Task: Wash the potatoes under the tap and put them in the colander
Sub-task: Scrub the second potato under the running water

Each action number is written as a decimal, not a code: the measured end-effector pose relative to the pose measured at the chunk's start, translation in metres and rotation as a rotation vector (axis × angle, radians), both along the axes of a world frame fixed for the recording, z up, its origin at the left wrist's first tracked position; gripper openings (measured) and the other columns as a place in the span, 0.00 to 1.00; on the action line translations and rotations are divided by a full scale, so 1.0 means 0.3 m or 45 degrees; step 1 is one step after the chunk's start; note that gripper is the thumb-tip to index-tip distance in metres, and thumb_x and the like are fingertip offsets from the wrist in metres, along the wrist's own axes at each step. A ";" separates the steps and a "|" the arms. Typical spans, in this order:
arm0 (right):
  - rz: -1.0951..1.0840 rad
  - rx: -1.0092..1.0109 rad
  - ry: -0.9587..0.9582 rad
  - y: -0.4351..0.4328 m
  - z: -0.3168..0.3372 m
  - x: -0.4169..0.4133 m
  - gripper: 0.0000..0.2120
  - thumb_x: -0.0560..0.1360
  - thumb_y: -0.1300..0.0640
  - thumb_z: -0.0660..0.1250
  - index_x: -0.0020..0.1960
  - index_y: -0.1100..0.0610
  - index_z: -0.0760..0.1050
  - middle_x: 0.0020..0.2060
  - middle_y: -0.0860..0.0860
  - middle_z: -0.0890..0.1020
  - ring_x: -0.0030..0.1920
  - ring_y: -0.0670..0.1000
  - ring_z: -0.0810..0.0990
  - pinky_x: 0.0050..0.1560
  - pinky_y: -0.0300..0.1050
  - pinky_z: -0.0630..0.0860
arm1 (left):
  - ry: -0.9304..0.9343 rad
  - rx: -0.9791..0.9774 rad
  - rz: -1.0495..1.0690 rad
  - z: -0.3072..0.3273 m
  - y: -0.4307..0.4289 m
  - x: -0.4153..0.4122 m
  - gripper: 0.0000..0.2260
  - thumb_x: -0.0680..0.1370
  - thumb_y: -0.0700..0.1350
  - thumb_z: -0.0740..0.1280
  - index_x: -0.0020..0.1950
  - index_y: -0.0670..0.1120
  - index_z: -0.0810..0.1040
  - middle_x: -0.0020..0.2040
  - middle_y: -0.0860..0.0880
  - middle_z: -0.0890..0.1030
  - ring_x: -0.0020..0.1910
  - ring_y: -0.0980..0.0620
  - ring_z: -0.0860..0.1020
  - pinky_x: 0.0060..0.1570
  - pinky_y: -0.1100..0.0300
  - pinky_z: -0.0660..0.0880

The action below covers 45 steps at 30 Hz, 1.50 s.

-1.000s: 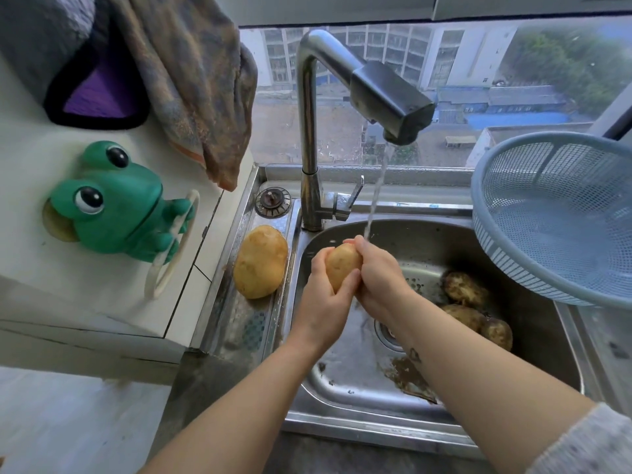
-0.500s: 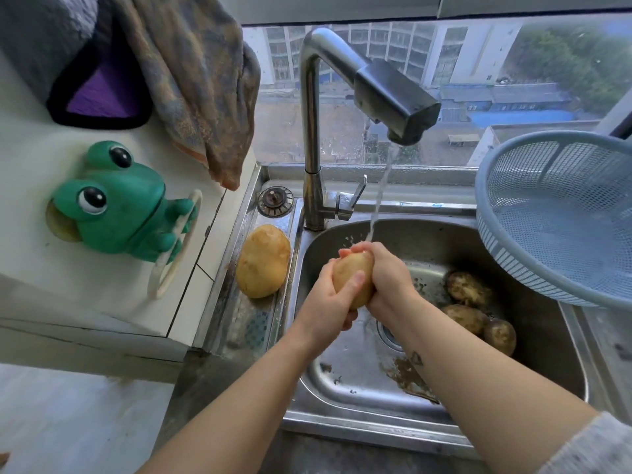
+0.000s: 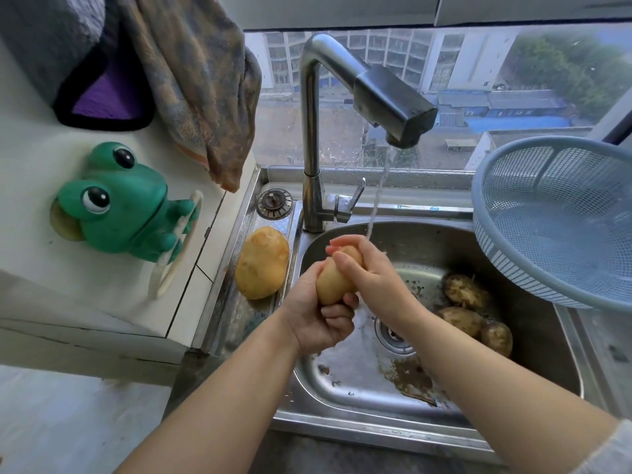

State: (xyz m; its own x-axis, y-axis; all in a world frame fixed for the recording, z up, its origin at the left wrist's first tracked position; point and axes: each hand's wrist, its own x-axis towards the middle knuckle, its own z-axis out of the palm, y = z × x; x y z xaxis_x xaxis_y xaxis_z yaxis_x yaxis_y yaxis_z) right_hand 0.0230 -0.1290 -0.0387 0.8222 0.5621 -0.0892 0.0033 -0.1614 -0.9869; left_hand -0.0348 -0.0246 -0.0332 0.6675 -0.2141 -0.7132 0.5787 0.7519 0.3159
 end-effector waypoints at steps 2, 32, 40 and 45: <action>-0.052 -0.043 -0.003 -0.010 0.003 0.018 0.04 0.78 0.56 0.64 0.50 0.54 0.77 0.45 0.50 0.84 0.46 0.46 0.81 0.47 0.38 0.78 | 0.039 0.016 -0.099 0.002 -0.008 -0.002 0.21 0.76 0.58 0.62 0.36 0.41 0.76 0.27 0.47 0.70 0.16 0.58 0.63 0.16 0.71 0.59; 0.023 -0.138 -0.684 -0.050 -0.036 0.018 0.16 0.76 0.47 0.63 0.58 0.56 0.76 0.51 0.45 0.75 0.51 0.37 0.74 0.51 0.27 0.69 | 0.067 0.536 -0.018 -0.021 -0.022 0.071 0.14 0.80 0.48 0.53 0.38 0.44 0.71 0.24 0.49 0.68 0.18 0.56 0.64 0.17 0.69 0.60; -0.697 0.049 0.091 0.031 0.033 0.029 0.09 0.79 0.57 0.62 0.43 0.58 0.78 0.36 0.49 0.78 0.38 0.46 0.75 0.39 0.44 0.74 | -0.270 1.420 0.138 0.005 -0.097 0.087 0.22 0.85 0.51 0.47 0.39 0.44 0.73 0.31 0.46 0.73 0.28 0.51 0.72 0.27 0.61 0.68; -0.875 0.111 0.738 0.033 0.055 0.059 0.08 0.77 0.58 0.63 0.41 0.56 0.78 0.44 0.57 0.78 0.43 0.54 0.76 0.40 0.48 0.74 | -0.696 1.885 0.003 -0.030 -0.090 0.037 0.16 0.83 0.55 0.49 0.53 0.47 0.70 0.39 0.53 0.76 0.36 0.57 0.75 0.35 0.68 0.69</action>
